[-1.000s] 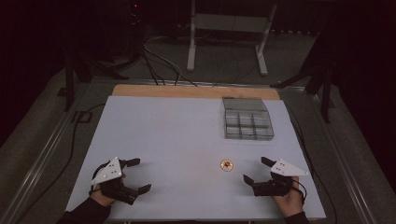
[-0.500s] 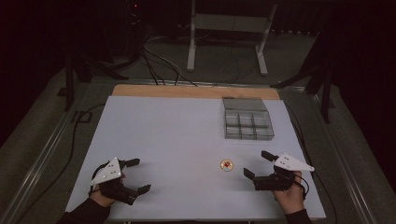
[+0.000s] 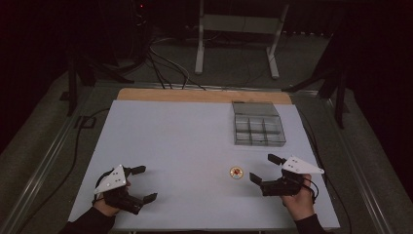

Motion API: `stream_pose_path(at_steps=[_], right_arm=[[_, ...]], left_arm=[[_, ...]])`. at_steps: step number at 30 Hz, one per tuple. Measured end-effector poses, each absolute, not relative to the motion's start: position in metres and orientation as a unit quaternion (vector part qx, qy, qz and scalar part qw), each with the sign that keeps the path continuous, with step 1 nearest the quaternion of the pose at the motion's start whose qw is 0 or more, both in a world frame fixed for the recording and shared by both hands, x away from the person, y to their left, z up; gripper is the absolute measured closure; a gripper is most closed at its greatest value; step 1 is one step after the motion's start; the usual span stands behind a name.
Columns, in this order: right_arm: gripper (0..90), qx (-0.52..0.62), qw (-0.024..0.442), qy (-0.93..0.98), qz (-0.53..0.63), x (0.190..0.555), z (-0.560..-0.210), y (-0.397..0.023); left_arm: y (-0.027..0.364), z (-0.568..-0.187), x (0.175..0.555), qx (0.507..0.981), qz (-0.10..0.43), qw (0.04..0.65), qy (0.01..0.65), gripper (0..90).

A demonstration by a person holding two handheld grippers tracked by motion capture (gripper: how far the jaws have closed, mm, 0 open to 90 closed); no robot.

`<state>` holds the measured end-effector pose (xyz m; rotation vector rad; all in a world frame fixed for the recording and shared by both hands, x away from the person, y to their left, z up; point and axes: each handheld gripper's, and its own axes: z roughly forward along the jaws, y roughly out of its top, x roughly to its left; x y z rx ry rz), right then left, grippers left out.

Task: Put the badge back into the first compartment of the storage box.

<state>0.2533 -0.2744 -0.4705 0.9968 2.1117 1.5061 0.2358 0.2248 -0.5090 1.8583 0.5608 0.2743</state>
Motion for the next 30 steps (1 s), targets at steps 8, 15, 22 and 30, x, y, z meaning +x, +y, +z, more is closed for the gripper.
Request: stream_pose_path(at_steps=[8, 15, 22, 30], right_arm=[[0.0, 0.340, 0.164, 0.754, 0.537, 0.259, -0.469, -0.267], [0.0, 0.332, 0.149, 0.760, 0.539, 0.264, -0.469, -0.260], [0.0, 0.329, 0.138, 0.769, 0.530, 0.274, -0.474, -0.252], [0.0, 0.318, 0.129, 0.782, 0.520, 0.284, -0.483, -0.245]], left_arm=[[0.224, -0.509, 0.235, 0.787, 0.115, 0.559, 0.235, 0.3], [0.224, -0.509, 0.235, 0.788, 0.115, 0.558, 0.234, 0.3], [0.224, -0.509, 0.235, 0.787, 0.114, 0.559, 0.234, 0.3], [0.224, -0.509, 0.235, 0.786, 0.113, 0.561, 0.235, 0.3]])
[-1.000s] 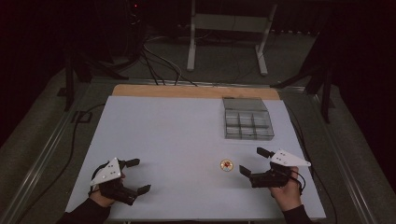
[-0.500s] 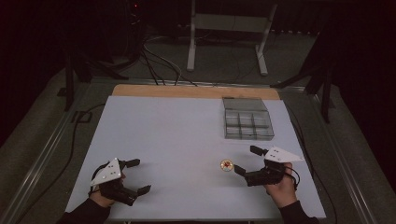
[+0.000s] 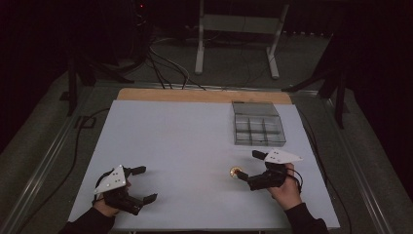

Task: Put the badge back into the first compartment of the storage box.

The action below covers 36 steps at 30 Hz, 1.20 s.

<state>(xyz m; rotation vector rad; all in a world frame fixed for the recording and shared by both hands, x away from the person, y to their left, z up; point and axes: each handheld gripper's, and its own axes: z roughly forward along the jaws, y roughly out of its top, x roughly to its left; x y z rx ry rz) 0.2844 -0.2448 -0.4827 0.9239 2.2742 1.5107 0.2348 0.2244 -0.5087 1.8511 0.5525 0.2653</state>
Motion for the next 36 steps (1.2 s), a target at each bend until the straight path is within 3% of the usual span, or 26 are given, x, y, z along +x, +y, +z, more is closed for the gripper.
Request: stream_pose_path(at_steps=[27, 29, 36], right_arm=[[0.0, 0.344, 0.109, 0.838, 0.410, 0.303, -0.516, -0.223], [4.9, 0.343, 0.110, 0.842, 0.402, 0.303, -0.516, -0.222], [9.4, 0.344, 0.111, 0.853, 0.377, 0.303, -0.520, -0.218]], left_arm=[[0.225, -0.509, 0.235, 0.787, 0.110, 0.560, 0.234, 0.3], [0.225, -0.509, 0.235, 0.787, 0.111, 0.560, 0.234, 0.3], [0.225, -0.510, 0.235, 0.788, 0.110, 0.559, 0.233, 0.3]])
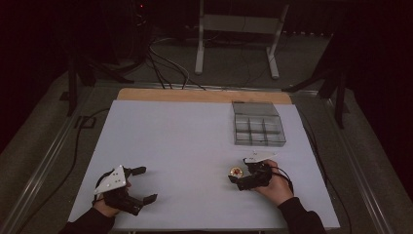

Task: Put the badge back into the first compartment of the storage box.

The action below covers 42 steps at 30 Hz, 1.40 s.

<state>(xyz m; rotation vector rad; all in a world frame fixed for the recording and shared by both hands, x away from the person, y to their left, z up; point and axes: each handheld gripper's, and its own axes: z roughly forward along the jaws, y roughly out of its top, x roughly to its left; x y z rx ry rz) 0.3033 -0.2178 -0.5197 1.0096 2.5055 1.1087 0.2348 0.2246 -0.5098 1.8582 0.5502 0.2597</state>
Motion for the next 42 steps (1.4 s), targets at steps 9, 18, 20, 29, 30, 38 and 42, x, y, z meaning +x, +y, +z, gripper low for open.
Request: stream_pose_path(at_steps=[9, 18, 20, 29, 30, 38, 42], right_arm=[[22.4, 0.331, 0.125, 0.867, 0.352, 0.304, -0.522, -0.214], [32.6, 0.332, 0.130, 0.875, 0.327, 0.307, -0.524, -0.210], [34.4, 0.334, 0.125, 0.874, 0.329, 0.308, -0.524, -0.210], [44.3, 0.328, 0.124, 0.881, 0.317, 0.307, -0.521, -0.206], [46.2, 0.324, 0.123, 0.883, 0.316, 0.307, -0.521, -0.206], [47.2, 0.323, 0.127, 0.884, 0.314, 0.305, -0.521, -0.204], [47.7, 0.327, 0.128, 0.882, 0.313, 0.304, -0.521, -0.204]], left_arm=[[0.225, -0.510, 0.235, 0.787, 0.110, 0.560, 0.233, 0.3], [0.225, -0.510, 0.235, 0.788, 0.110, 0.559, 0.233, 0.3], [0.225, -0.510, 0.235, 0.788, 0.110, 0.559, 0.233, 0.3], [0.224, -0.510, 0.235, 0.789, 0.109, 0.558, 0.233, 0.3], [0.224, -0.510, 0.235, 0.789, 0.110, 0.558, 0.233, 0.3], [0.224, -0.511, 0.235, 0.790, 0.109, 0.556, 0.232, 0.3], [0.224, -0.510, 0.235, 0.788, 0.109, 0.559, 0.234, 0.3]])
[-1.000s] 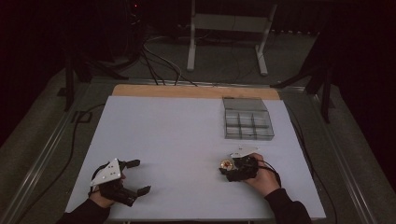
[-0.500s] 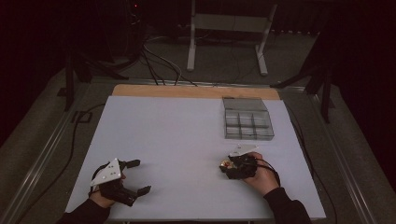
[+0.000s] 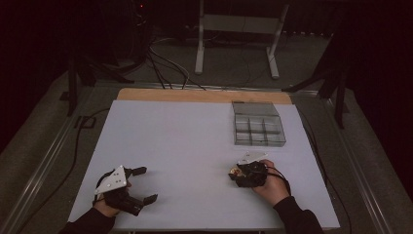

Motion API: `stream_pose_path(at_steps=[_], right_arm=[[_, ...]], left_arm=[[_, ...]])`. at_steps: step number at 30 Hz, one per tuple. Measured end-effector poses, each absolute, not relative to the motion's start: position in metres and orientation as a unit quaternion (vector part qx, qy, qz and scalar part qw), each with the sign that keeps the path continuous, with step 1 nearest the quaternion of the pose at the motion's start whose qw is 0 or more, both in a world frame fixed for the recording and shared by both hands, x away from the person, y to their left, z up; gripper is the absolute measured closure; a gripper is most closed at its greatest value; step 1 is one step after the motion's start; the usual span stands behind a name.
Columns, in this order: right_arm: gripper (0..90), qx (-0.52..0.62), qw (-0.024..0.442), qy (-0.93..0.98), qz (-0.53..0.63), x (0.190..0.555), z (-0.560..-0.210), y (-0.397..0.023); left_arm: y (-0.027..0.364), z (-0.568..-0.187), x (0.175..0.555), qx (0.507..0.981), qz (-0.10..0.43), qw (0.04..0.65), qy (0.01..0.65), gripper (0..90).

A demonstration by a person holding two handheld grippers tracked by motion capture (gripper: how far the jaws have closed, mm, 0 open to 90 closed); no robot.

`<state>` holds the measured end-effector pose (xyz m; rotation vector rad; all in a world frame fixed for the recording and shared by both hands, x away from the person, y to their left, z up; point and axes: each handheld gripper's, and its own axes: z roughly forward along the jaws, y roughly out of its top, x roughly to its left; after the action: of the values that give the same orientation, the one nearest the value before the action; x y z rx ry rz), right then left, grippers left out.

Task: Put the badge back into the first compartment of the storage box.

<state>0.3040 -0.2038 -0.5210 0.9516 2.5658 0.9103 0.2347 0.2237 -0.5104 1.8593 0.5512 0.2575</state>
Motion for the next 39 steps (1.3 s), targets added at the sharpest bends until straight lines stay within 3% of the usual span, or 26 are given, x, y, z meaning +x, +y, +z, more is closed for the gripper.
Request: stream_pose_path(at_steps=[39], right_arm=[[47.7, 0.325, 0.150, 0.877, 0.320, 0.297, -0.504, -0.202]], left_arm=[[0.224, -0.511, 0.235, 0.788, 0.107, 0.558, 0.236, 0.3]])
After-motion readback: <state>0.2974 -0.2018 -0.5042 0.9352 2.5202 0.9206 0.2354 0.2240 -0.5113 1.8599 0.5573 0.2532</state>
